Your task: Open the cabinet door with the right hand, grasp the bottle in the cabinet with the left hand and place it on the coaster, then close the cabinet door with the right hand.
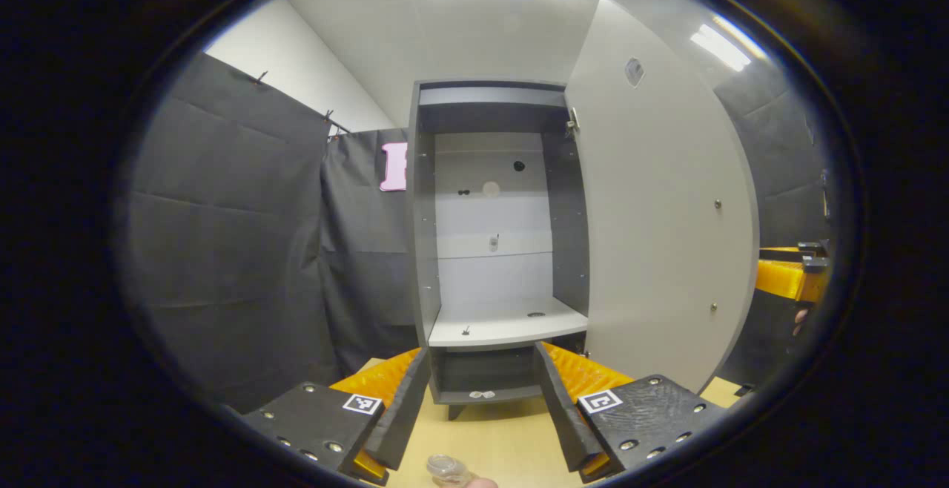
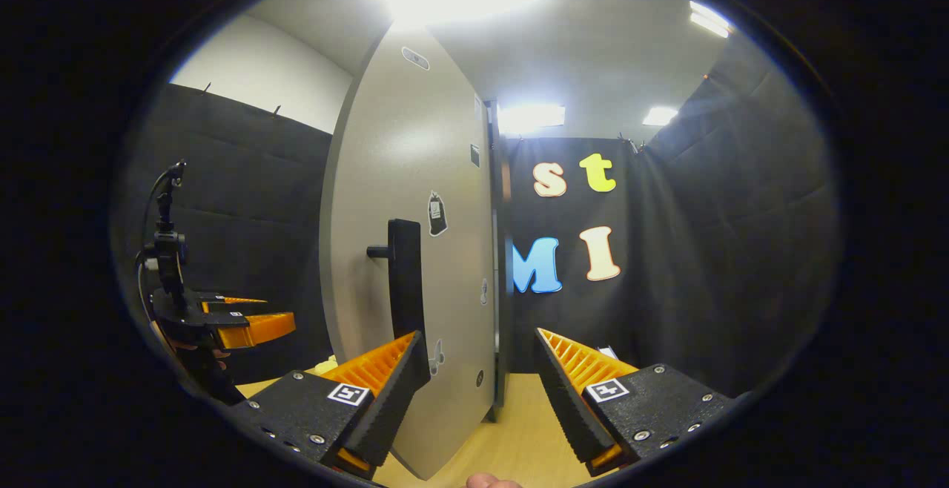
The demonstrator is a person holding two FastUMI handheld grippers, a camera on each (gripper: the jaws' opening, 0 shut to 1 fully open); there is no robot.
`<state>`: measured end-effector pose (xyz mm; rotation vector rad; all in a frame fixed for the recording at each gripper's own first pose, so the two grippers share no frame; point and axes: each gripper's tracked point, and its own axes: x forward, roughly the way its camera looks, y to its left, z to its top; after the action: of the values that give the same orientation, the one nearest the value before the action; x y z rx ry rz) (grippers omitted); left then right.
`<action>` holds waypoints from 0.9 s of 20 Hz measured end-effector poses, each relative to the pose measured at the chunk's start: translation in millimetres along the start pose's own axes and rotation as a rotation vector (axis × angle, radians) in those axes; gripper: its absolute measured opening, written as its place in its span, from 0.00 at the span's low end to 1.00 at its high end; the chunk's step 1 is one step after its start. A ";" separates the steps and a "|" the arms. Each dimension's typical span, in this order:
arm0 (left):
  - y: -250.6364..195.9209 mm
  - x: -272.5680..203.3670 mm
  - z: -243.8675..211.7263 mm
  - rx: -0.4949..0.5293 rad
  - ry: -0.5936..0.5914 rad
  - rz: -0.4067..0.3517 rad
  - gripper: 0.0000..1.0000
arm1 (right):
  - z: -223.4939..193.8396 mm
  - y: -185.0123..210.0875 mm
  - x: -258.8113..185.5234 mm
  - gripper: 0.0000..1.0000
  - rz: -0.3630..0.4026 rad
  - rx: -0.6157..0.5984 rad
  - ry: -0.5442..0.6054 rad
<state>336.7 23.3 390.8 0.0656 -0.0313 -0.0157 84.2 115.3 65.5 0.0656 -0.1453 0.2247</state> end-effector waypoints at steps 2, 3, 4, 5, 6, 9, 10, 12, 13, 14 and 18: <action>14.3 9.5 -1.5 0.003 0.001 -0.014 0.80 | -1.4 22.9 6.2 0.90 0.006 0.002 -0.010; 22.9 14.1 -1.3 0.007 -0.001 -0.019 0.80 | -2.2 32.3 10.1 0.90 0.003 0.017 -0.010; 31.3 19.5 -3.3 0.011 0.001 -0.024 0.80 | -3.3 39.8 15.7 0.87 -0.005 0.031 -0.010; 39.7 24.2 -4.4 0.017 0.002 -0.024 0.80 | -2.4 45.4 21.0 0.90 -0.013 0.043 -0.010; 49.7 29.0 -6.9 0.022 0.005 -0.023 0.86 | -2.0 50.0 26.0 0.90 -0.021 0.053 -0.012; 71.8 44.0 -13.6 0.016 0.013 -0.044 0.87 | -1.7 61.5 38.3 0.90 -0.036 0.059 -0.013; 78.0 47.9 -15.8 0.016 0.016 -0.051 0.81 | -3.2 67.9 42.7 0.90 -0.039 0.056 -0.014; 92.2 58.6 -21.1 0.018 0.021 -0.062 0.86 | -3.5 83.3 52.0 0.90 -0.045 0.046 -0.020; 97.0 65.9 -25.6 0.018 0.025 -0.072 0.86 | -3.0 90.4 56.8 0.90 -0.047 0.050 -0.025; 102.1 72.1 -30.5 0.015 0.032 -0.079 0.87 | -4.6 97.5 62.8 0.90 -0.050 0.057 -0.027; 119.0 87.6 -40.6 0.016 0.036 -0.110 0.81 | 0.6 122.2 85.6 0.90 -0.052 0.047 -0.043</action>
<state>427.3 143.2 360.9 0.0836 0.0080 -0.1242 138.9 252.6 84.9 0.1212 -0.1807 0.1746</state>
